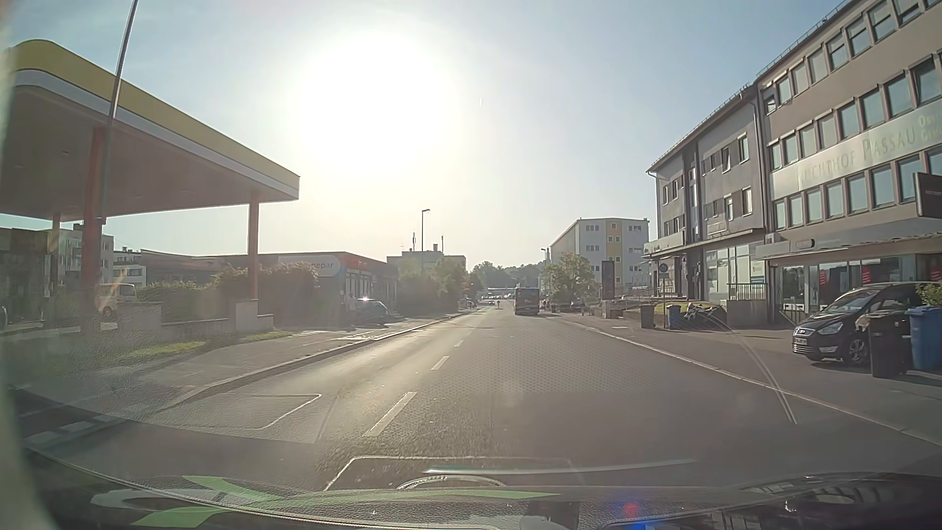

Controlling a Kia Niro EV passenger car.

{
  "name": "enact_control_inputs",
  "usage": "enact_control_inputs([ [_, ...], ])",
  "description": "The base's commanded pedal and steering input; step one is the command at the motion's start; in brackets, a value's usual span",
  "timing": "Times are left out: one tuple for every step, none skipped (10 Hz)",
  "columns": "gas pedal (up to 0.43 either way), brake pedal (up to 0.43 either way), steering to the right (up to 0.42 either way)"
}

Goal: Follow the waypoints while adhering to traffic rules and regulations

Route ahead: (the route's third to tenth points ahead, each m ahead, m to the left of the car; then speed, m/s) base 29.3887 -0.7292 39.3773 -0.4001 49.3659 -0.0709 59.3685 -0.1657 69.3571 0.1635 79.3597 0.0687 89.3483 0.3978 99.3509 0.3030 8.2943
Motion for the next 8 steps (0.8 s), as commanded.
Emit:
enact_control_inputs([
  [0.000, 0.000, 0.010],
  [0.008, 0.000, 0.016],
  [0.028, 0.000, 0.018],
  [0.039, 0.000, 0.021],
  [0.047, 0.000, 0.022],
  [0.059, 0.000, 0.022],
  [0.059, 0.000, 0.022],
  [0.059, 0.000, 0.023],
])
